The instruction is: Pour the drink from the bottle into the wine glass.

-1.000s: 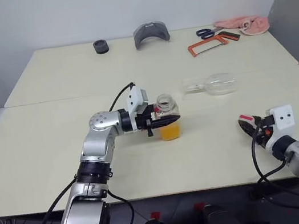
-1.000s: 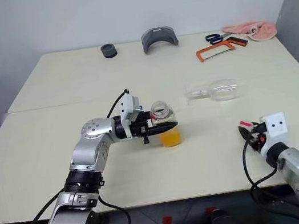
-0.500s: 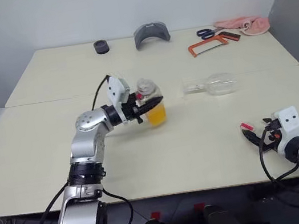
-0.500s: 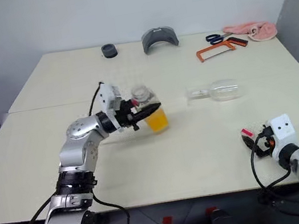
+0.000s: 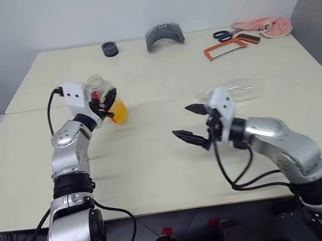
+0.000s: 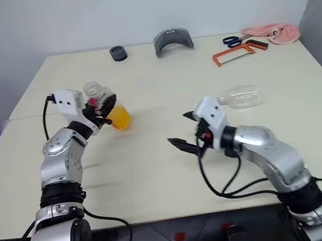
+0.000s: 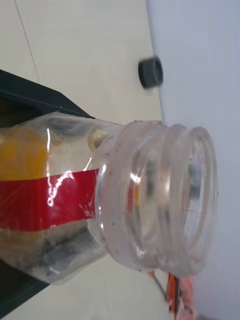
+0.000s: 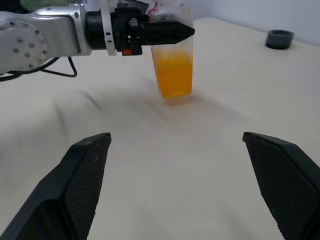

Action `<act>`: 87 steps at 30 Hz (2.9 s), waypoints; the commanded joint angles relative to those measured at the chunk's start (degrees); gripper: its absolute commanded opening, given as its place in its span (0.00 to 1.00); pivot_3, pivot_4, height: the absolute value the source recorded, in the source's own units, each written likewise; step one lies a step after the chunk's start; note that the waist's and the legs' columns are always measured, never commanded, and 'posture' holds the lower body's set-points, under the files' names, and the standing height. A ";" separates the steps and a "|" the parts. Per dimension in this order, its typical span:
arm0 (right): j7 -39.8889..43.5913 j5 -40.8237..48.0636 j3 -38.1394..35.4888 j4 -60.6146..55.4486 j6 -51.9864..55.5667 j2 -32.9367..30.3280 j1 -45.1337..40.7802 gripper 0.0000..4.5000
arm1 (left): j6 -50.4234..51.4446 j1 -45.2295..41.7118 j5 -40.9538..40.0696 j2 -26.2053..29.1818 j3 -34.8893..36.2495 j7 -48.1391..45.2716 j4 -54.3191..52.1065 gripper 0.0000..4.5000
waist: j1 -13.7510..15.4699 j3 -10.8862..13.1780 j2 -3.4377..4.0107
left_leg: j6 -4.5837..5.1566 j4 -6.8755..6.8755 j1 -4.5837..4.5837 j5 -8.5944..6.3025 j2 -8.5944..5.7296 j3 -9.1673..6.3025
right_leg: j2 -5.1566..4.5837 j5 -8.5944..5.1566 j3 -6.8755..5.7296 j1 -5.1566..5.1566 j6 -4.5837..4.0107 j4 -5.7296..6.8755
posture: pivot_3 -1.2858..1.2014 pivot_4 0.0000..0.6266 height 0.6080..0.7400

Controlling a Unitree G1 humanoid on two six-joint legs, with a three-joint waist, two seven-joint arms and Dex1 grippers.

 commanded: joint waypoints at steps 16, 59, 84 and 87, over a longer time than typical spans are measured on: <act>-0.63 -8.11 3.38 10.78 -3.46 9.11 -9.50 1.00 | -7.10 -7.61 1.63 1.30 2.27 6.12 16.92 0.74 | -0.46 -0.04 -0.06 | -0.14 0.13 -0.51 0.08 -0.09 0.13 | 0.05 0.02 0.03 -0.91 -0.01 0.77 | 0.52 0.24 1.00; -33.58 13.43 -35.81 13.98 10.46 33.48 -2.17 1.00 | 9.77 31.59 -7.48 4.75 -6.97 -15.97 -35.45 1.00 | -0.86 -0.07 -0.03 | 0.01 0.07 -0.43 0.00 0.07 0.15 | 0.06 0.02 0.21 -0.89 -0.02 0.87 | 0.52 0.24 1.00; -35.37 23.46 -51.91 77.89 -30.53 25.47 -33.35 1.00 | 11.81 24.90 -6.38 6.13 -10.39 -21.65 -34.50 1.00 | -2.89 -0.05 0.00 | 0.04 -0.02 -0.20 -0.01 0.12 0.93 | 0.23 0.02 0.41 -0.87 -0.05 0.91 | 0.52 0.24 1.00; -34.78 23.93 -53.31 81.20 -32.50 24.53 -34.41 0.87 | 11.42 24.79 -6.08 6.19 -10.49 -21.84 -34.13 1.00 | -2.77 -0.05 -0.01 | 0.04 -0.02 -0.19 -0.01 0.14 0.90 | 0.19 0.02 0.40 -0.83 -0.05 0.91 | 0.52 0.24 1.00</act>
